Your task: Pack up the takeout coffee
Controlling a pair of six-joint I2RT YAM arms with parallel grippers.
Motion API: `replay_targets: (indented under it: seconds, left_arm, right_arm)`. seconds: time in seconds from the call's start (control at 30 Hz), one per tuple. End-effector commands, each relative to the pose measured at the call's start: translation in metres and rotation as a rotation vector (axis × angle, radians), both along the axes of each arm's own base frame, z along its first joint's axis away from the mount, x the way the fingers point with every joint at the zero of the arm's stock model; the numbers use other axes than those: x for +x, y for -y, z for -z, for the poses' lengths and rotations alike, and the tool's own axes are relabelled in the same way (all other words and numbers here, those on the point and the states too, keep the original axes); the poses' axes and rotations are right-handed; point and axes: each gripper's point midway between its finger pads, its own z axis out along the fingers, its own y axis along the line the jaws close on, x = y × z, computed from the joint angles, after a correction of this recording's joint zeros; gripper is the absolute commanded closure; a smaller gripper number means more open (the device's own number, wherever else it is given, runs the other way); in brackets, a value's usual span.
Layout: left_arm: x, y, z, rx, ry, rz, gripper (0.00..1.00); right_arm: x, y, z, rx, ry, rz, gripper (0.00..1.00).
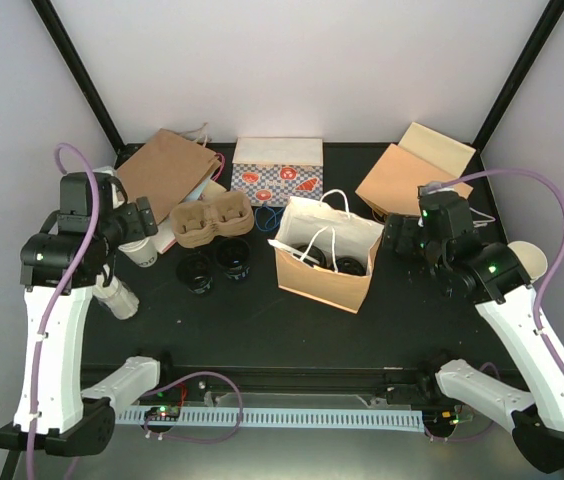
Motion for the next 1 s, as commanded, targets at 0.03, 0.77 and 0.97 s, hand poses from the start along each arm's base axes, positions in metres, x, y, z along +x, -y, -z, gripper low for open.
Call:
replay_targets:
  seconds: [0.03, 0.77, 0.97]
  left_arm:
    - [-0.017, -0.034, 0.024, 0.058, -0.089, -0.154, 0.09]
    - [-0.016, -0.067, 0.061, 0.145, -0.180, -0.317, 0.48]
    - [-0.011, -0.082, 0.065, 0.163, -0.182, -0.412, 0.59]
  right_arm:
    - [-0.001, -0.003, 0.001, 0.024, 0.010, -0.013, 0.00]
    - [-0.007, -0.016, 0.018, 0.101, -0.008, -0.067, 0.00]
    - [-0.010, -0.015, 0.015, 0.098, 0.001, -0.070, 0.00]
